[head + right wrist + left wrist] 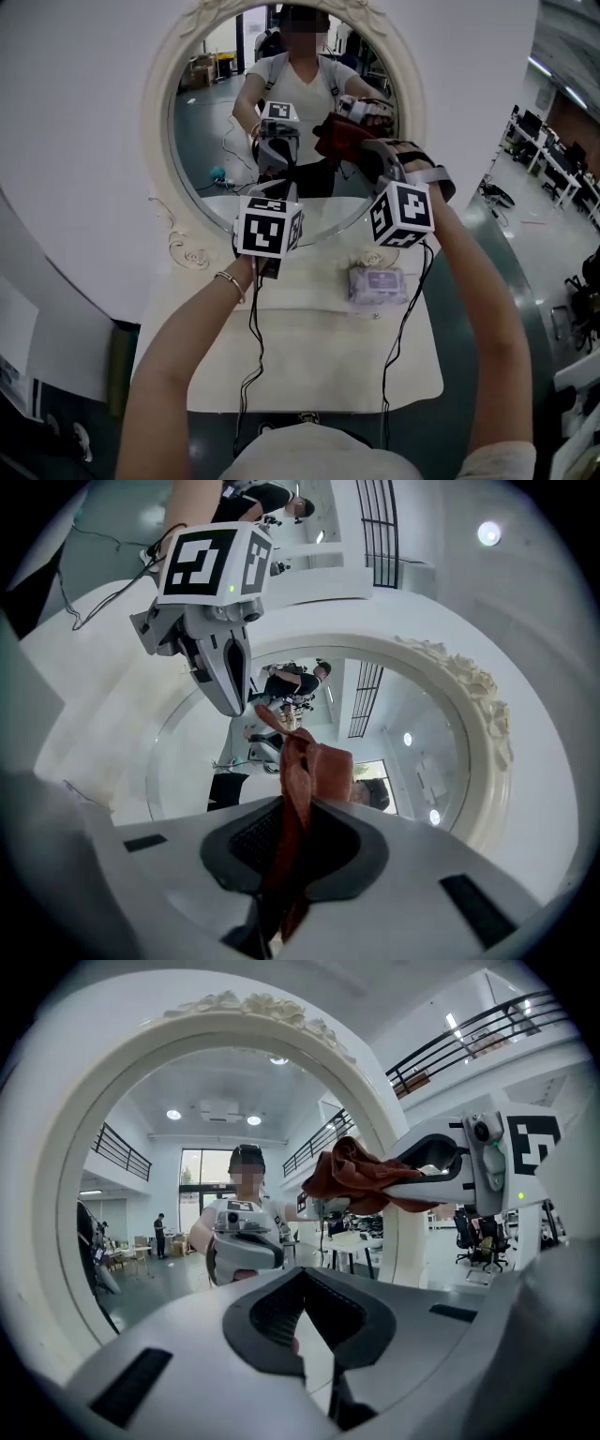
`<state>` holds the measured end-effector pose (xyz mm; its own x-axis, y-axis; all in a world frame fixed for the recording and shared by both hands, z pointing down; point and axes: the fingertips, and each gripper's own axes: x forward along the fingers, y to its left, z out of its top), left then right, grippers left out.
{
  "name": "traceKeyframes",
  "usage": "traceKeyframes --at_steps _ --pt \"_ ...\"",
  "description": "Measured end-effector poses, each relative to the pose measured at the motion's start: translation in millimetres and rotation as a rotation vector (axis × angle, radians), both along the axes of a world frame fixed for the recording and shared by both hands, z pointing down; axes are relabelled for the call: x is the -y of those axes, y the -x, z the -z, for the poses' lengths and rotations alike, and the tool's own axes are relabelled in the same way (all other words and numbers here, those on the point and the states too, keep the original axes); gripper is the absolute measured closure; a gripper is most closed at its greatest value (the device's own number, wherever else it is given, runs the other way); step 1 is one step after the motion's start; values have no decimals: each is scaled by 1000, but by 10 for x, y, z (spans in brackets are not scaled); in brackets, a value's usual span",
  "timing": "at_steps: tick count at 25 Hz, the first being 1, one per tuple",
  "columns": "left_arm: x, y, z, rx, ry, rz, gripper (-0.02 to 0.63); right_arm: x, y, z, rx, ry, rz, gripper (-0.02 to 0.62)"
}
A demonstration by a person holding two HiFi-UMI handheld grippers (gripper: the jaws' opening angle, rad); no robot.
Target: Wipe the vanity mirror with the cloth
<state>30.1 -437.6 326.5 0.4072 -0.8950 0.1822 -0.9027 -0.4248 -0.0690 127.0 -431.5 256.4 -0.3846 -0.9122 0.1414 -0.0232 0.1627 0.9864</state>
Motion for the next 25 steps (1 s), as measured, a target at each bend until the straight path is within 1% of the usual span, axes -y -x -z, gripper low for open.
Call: traceKeyframes --at_steps 5,8,13,18,25 --pt "-16 3 -284 -23 70 18 595 34 4 -294 20 67 14 532" --pt "-60 8 -492 -16 115 19 595 33 -5 -457 34 98 18 532" --pt "-160 -26 -839 -16 168 15 595 3 26 -822 70 150 33 532" --pt "-214 -43 -1129 -17 214 23 595 -62 148 -1274 55 222 57 532" --pt "-283 60 -1425 -26 276 63 595 -109 325 -1741 86 315 86 532"
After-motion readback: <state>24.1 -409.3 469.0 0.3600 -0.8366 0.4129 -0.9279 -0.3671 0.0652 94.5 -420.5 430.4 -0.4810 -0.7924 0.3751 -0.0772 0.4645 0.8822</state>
